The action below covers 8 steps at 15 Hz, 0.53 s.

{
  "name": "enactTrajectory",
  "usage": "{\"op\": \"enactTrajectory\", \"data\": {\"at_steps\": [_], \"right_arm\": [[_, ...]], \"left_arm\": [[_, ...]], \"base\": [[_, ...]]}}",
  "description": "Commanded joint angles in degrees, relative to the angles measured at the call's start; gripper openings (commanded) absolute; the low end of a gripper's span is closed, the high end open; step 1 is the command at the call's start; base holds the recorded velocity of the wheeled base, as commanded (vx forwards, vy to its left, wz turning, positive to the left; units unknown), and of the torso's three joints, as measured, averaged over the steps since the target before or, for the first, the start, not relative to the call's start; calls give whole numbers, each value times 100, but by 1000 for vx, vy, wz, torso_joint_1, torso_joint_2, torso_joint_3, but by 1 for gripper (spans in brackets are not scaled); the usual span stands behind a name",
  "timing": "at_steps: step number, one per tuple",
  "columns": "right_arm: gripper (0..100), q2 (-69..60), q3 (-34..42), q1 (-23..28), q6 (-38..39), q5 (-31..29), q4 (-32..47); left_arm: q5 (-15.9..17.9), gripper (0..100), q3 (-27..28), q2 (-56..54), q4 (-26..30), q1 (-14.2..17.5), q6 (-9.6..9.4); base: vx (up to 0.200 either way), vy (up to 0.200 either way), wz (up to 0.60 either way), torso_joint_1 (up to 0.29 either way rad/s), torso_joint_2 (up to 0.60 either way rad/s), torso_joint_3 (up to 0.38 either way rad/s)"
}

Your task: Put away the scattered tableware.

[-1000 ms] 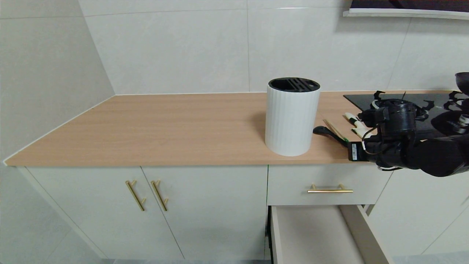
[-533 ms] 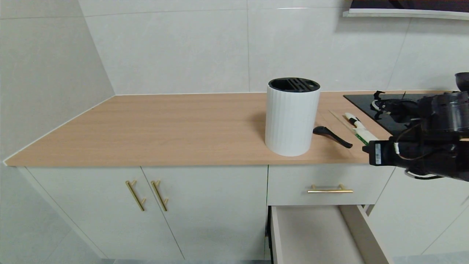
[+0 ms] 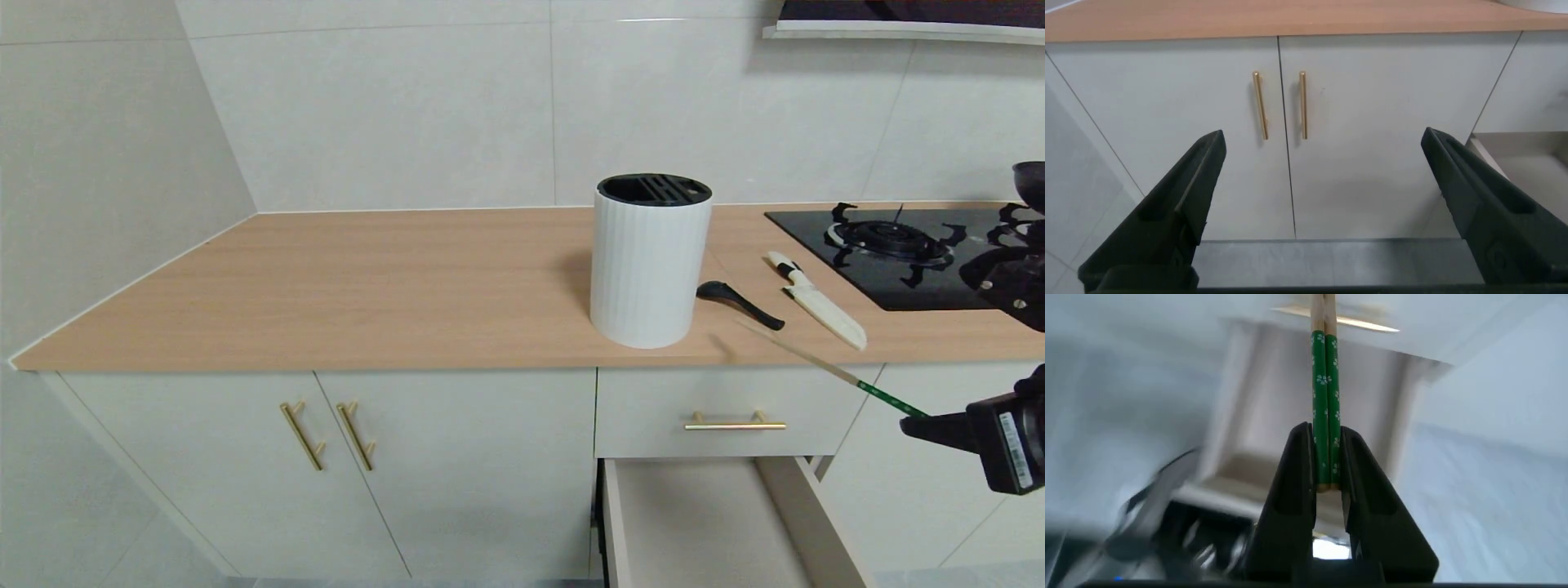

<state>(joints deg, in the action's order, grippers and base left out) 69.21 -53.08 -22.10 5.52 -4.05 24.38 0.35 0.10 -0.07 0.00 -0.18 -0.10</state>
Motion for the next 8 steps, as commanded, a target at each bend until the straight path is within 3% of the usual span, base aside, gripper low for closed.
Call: {"op": "enactTrajectory", "data": {"at_steps": [1,8], "right_arm": [[0,-320,-10,-128,-122,247,146],[0,-74,245,-532,-280,501,225]], "left_arm": [[0,100,-1,7,0,1,1],[0,100,-1,7,0,1,1]], "base": [[0,0,0,0,0,0],[0,0,0,0,0,0]]}}
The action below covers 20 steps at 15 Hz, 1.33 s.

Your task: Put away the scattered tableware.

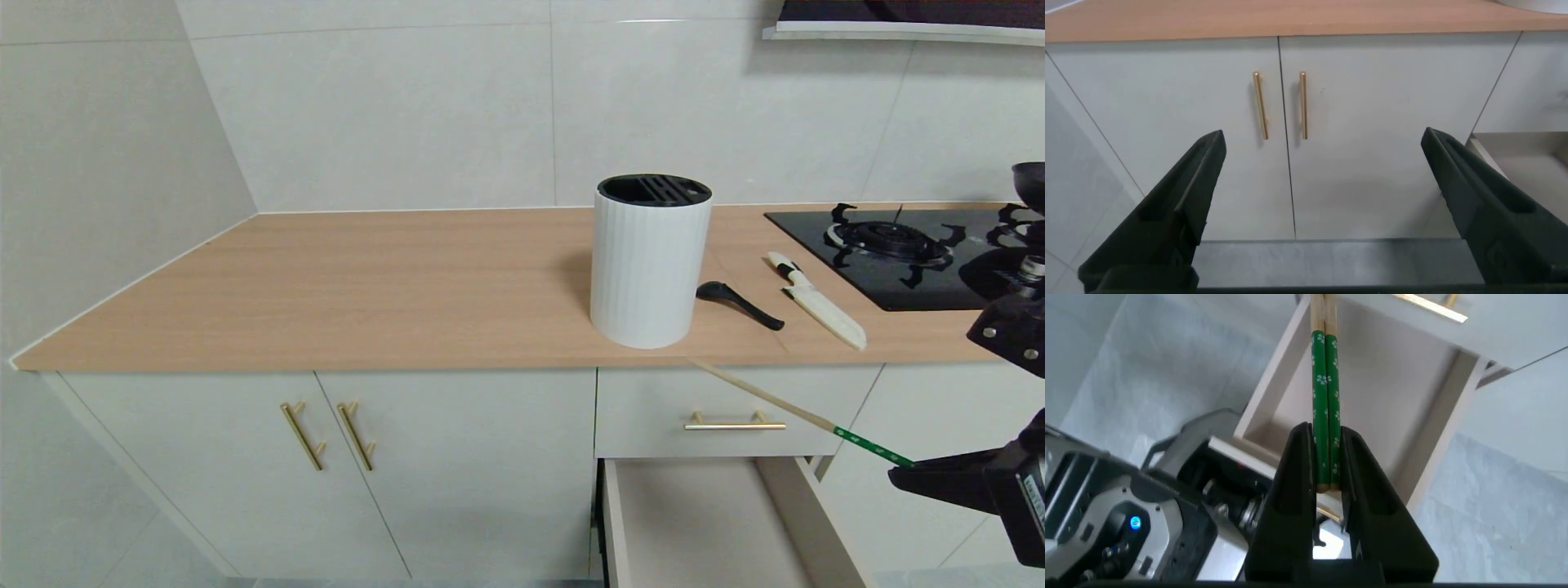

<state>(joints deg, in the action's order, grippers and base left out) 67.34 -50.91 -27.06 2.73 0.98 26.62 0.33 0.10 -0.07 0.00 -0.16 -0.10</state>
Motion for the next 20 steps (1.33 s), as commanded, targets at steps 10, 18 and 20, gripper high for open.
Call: {"op": "enactTrajectory", "data": {"at_steps": [10,18,20], "right_arm": [[0,482,213,-45,-1,8,-237],[0,631,248,-45,-9,8,-254],[0,658,257,-45,-9,8,-254]], "left_arm": [[2,100,-1,7,0,-2,1],[2,100,-1,7,0,-2,1],[2,100,-1,7,0,-2,1]], "base": [[0,0,0,-6,16,10],[0,0,0,-170,434,261],[0,0,0,-166,474,295]]}}
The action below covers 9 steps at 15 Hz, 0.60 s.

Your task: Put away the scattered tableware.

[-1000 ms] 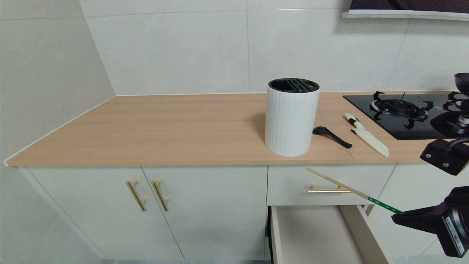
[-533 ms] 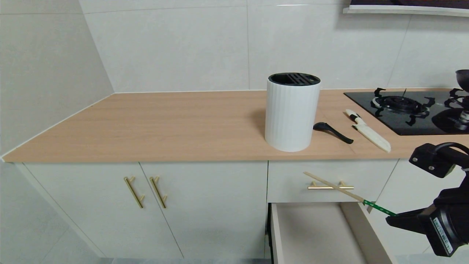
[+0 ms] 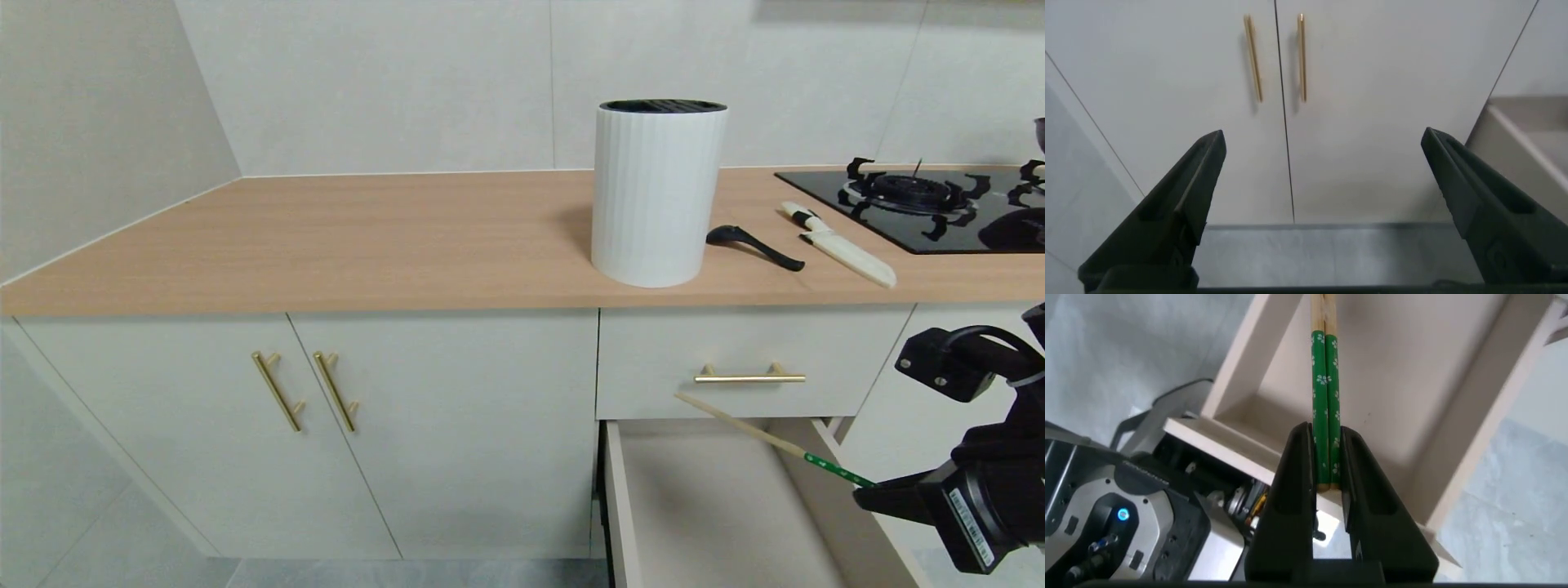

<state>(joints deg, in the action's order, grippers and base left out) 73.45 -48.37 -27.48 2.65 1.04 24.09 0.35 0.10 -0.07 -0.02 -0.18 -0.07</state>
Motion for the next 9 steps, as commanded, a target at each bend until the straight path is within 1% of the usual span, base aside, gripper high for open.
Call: {"op": "enactTrajectory", "data": {"at_steps": [1,7,9], "right_arm": [[0,56,3,-3,-1,2,-1],[0,117,3,-3,-1,2,-1],[0,143,3,-3,-1,2,-1]], "left_arm": [[0,100,-1,7,2,1,-1],[0,100,-1,7,11,1,-1],[0,100,-1,7,2,1,-1]], "base": [[0,0,0,-163,466,310],[0,0,0,-129,448,320],[0,0,0,-39,227,156]]}}
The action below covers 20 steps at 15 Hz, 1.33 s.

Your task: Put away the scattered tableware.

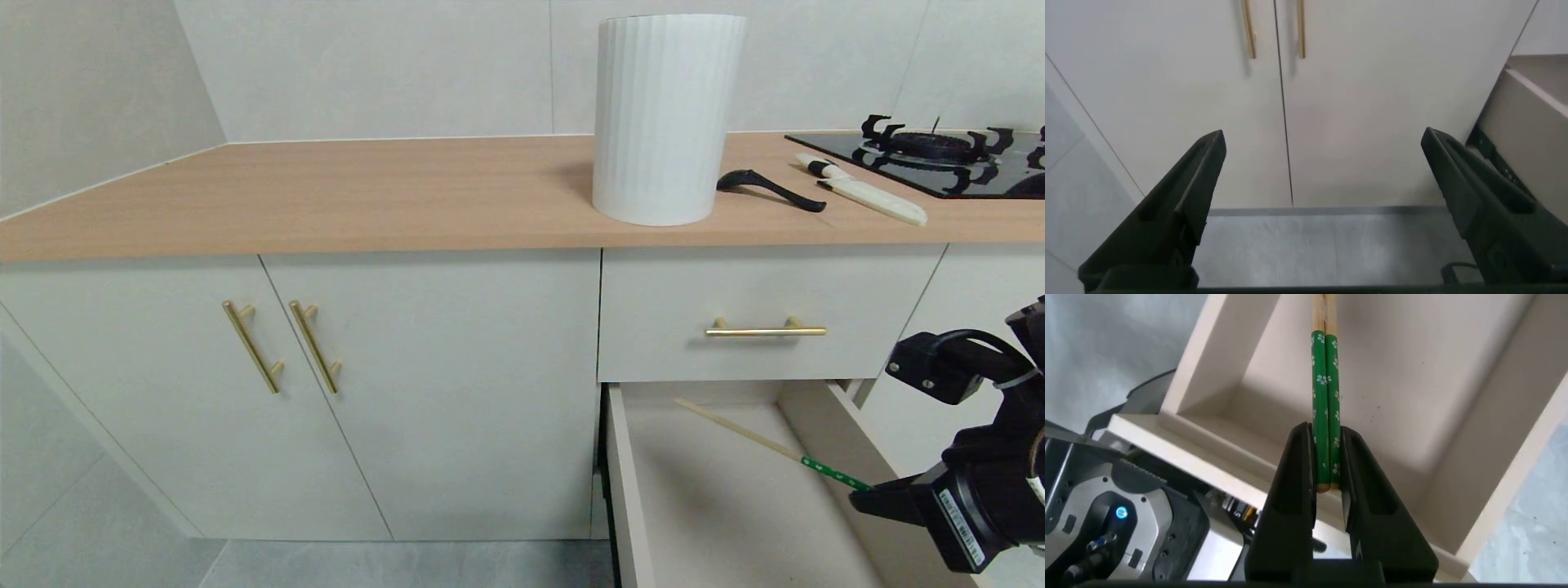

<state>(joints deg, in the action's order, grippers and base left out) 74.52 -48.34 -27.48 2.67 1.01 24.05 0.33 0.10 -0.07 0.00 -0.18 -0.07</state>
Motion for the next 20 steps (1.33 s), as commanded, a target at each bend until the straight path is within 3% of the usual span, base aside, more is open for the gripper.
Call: {"op": "enactTrajectory", "data": {"at_steps": [1,6,11,13,16,20], "right_arm": [[0,45,8,-3,5,4,3],[0,106,0,-3,5,-5,-6],[0,1152,17,-3,67,-75,-366],[0,1653,0,-3,269,-75,-718],[0,3253,35,-214,1324,-180,-2106],[0,4246,35,-469,2001,-1121,-3205]], "left_arm": [[2,100,-1,7,0,1,-1],[2,100,-1,7,9,1,-1],[2,100,-1,7,0,1,-1],[2,100,-1,7,0,1,-1],[2,100,-1,7,0,1,-1],[2,100,-1,7,0,1,-1]], "base": [[0,0,0,-32,95,36],[0,0,0,-4,10,9],[0,0,0,0,0,0],[0,0,0,0,0,0],[0,0,0,0,0,0],[0,0,0,0,0,0]]}}
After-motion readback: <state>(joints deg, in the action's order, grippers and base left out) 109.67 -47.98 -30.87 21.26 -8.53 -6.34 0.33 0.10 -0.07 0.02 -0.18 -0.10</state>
